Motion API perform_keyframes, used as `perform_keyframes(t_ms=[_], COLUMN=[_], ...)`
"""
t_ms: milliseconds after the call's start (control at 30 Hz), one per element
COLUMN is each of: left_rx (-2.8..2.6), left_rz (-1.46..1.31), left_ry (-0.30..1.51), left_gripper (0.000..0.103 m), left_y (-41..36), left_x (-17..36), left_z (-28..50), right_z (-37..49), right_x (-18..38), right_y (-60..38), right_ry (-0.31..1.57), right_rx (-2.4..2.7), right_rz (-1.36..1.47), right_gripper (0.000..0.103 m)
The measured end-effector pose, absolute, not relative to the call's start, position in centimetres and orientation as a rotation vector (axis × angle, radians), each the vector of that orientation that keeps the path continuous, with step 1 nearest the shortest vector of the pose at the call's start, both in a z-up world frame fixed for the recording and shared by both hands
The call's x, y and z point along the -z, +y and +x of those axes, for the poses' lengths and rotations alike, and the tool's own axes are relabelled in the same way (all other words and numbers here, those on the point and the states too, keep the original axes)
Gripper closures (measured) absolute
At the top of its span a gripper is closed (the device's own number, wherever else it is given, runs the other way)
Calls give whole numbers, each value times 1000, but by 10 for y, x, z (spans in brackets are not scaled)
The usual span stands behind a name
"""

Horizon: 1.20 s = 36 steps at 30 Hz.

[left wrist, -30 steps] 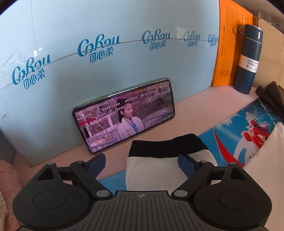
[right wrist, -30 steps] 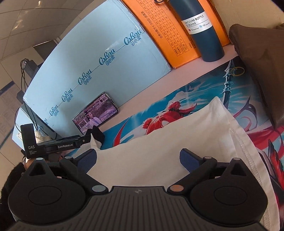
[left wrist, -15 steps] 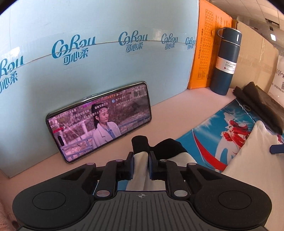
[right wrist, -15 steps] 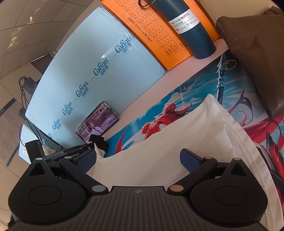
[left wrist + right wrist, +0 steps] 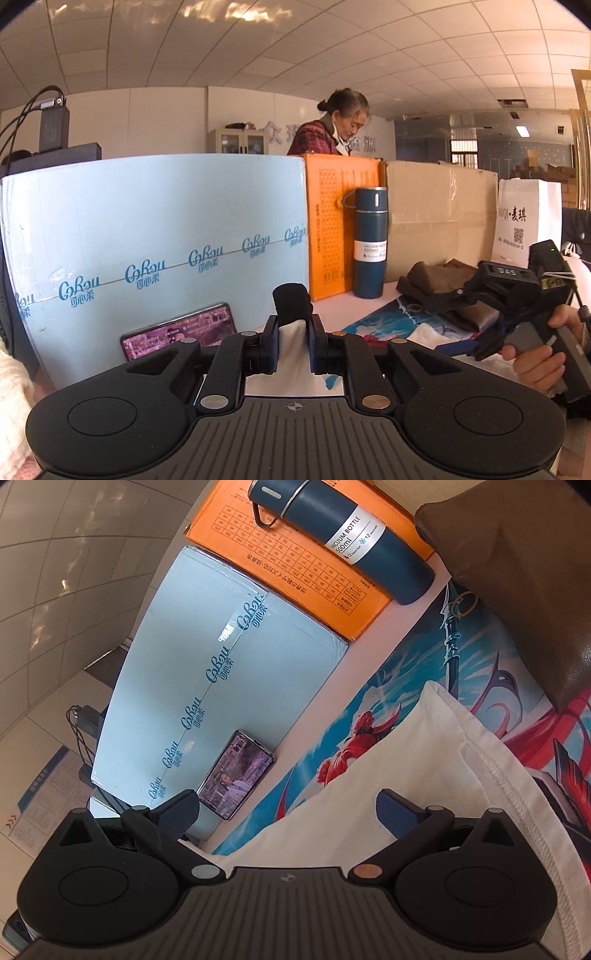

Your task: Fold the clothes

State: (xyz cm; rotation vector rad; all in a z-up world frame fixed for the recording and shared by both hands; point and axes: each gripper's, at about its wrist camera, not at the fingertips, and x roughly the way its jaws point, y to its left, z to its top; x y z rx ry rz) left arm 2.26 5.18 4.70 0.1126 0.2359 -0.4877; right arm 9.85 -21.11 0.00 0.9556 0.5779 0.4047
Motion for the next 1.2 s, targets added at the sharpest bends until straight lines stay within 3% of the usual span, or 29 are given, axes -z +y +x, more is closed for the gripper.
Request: perform_keyframes(t_ms=[267,533,700,733,767,833,867,1000,1033,1067,1100,1133,1167,1200], left_rx=[521,535,516,508,499,491,486,514,545,574,598,608,584,536], left_rz=[74,158,277,289,294,288,282,304,304,293,267,231,188,145], left_ry=[121,271,324,317,305,281,281,342,369,382,367,331,296,273], left_gripper=[89,88,88,88,88,88,88,83,83,78,68,61,39,22], left_y=[45,38,28,28,29,31,33,33,34,36,41,45,50,53], left_x=[-39,2,14,14,14,11,11,14,13,11,6,0,-7,-13], left_z=[-70,-101,-107,-110,-113,-121,-124,-134,-135,-137,-140,-142,-140,-135], right_z=[98,84,76,74,72,69,67,61,60,59,54,49,43,37], right_x=[-1,-8,-12,-13,-15,-16,-16,-15,-15,-17,-20,-22,-28,-34], right_y=[-227,-238,-234,-232,-229,-228,-229,-233,-233,-234,-234,-234,-226,-218], right_ry=[591,647,693,700,706,710,708,703,709,713,703,693,659,626], right_rx=[-343,-193,-129,-108,-88,-62,-56,-29,-22,-12,13,38,14,-11], right_rz=[1053,956,821,775,730,674,664,613,592,578,561,543,517,491], right_gripper=[0,3,28,43,65,90,96,98,96,88,77,50,40,41])
